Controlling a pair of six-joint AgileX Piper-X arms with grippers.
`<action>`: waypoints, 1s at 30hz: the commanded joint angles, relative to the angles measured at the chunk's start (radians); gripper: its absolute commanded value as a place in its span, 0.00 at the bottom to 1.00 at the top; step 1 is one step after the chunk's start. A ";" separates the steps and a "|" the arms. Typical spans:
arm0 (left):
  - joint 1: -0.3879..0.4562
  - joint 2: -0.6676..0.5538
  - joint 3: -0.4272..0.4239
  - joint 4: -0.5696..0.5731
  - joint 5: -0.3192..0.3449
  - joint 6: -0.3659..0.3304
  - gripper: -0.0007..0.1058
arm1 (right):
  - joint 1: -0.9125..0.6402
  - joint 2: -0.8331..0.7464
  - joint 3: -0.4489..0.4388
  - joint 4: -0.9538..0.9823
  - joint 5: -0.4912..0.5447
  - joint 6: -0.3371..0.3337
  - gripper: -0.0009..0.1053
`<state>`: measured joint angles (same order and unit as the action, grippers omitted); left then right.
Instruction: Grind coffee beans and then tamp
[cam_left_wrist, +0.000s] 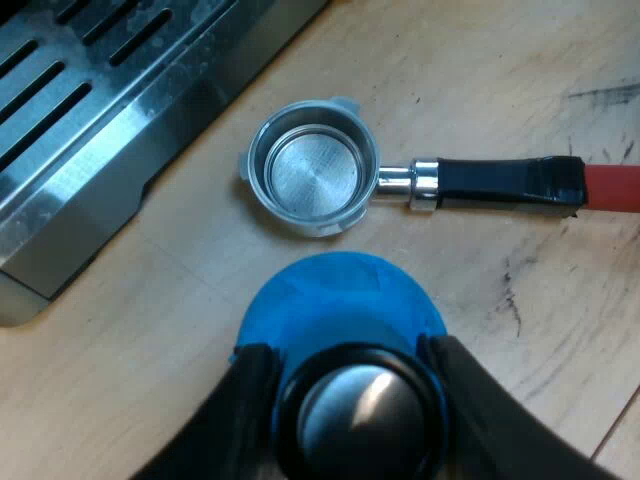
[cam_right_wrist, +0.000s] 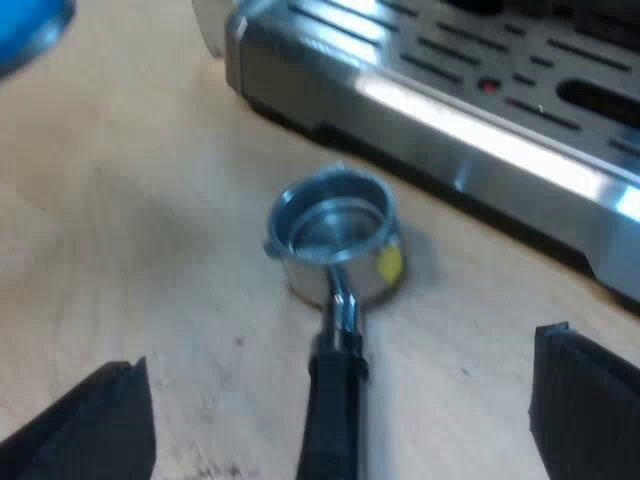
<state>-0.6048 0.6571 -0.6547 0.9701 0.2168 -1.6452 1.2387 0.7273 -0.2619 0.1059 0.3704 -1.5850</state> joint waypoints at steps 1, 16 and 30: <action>-0.006 -0.005 -0.006 -0.002 0.004 -0.006 0.01 | 0.000 -0.007 0.019 -0.061 0.007 -0.012 0.73; -0.028 0.061 -0.030 -0.036 0.004 -0.006 0.01 | -0.002 -0.007 0.027 -0.106 0.007 -0.096 0.73; -0.087 0.277 -0.118 -0.098 -0.001 0.034 0.01 | -0.002 -0.007 0.027 -0.106 0.007 -0.086 0.73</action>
<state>-0.6874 0.9456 -0.7642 0.8817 0.2168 -1.6168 1.2387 0.7273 -0.2325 0.0104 0.3717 -1.6633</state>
